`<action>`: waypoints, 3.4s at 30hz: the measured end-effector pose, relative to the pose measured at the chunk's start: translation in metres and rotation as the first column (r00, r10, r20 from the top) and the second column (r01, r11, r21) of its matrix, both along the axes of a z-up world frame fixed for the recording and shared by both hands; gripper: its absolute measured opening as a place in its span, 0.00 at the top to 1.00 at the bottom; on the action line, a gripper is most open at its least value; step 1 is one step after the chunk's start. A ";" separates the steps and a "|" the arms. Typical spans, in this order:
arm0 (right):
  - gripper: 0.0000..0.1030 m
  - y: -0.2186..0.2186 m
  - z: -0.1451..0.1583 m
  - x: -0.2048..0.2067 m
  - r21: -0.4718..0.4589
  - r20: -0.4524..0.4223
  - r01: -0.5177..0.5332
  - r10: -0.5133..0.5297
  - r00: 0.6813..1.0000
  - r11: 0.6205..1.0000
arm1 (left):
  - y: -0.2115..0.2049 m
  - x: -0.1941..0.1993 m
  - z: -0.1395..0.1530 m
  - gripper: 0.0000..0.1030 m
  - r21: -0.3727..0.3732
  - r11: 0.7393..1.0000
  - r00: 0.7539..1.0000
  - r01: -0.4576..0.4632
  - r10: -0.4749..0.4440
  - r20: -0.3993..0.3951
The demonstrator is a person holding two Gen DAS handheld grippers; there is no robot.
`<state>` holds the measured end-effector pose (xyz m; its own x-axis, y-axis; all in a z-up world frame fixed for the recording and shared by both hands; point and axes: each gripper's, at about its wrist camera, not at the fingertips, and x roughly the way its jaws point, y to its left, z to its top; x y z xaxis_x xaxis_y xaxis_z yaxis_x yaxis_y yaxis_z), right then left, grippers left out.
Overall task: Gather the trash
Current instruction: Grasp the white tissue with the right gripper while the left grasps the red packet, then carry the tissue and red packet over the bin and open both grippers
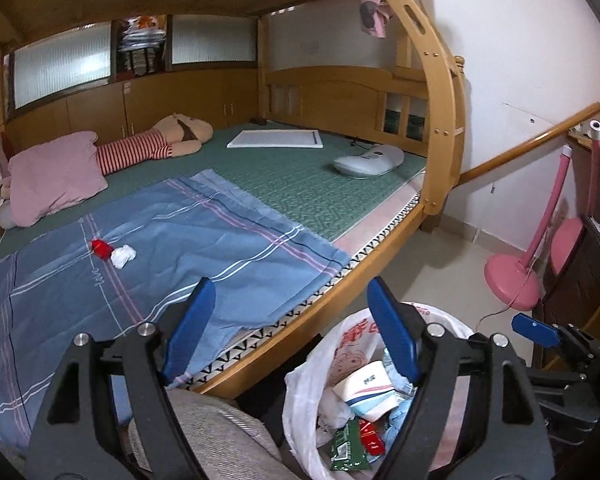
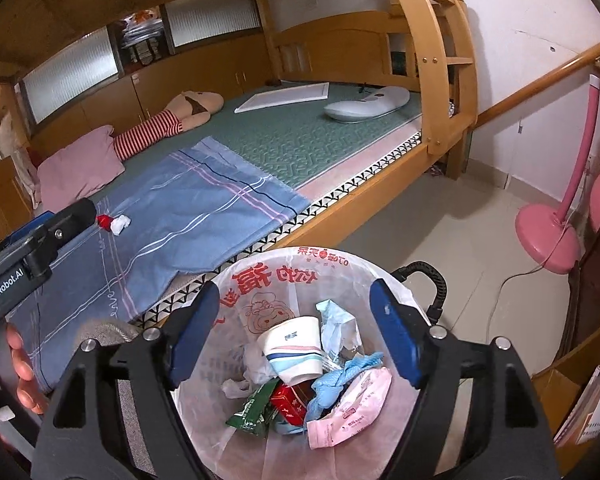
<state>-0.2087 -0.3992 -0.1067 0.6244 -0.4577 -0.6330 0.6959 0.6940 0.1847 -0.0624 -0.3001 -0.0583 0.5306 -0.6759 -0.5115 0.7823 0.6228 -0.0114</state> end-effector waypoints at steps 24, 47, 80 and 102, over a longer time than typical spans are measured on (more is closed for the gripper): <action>0.22 0.053 -0.025 0.364 0.060 -0.067 -0.500 0.504 0.861 0.864 | 0.199 0.232 -0.061 0.21 0.071 0.822 0.809 -0.565 0.569 -0.147; 0.79 0.077 -0.144 0.626 0.249 -0.331 -0.482 0.541 0.773 0.840 | 0.289 0.312 -0.112 0.19 0.163 0.687 0.656 -0.708 0.726 -0.207; 0.79 -0.045 -0.031 0.341 0.300 -0.044 -0.405 0.437 0.899 0.864 | 0.016 0.510 -0.185 0.67 0.313 0.837 0.840 -0.448 0.514 -0.172; 0.78 -0.023 0.039 0.070 0.092 0.110 -0.070 0.060 0.992 0.993 | -0.026 0.084 -0.009 0.66 0.053 0.998 0.998 0.041 -0.039 -0.040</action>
<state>-0.1389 -0.4221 -0.0678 0.7172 -0.3542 -0.6001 0.6226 0.7125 0.3235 0.0216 -0.3262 -0.0675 0.4829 -0.6671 -0.5673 0.8063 0.5915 -0.0092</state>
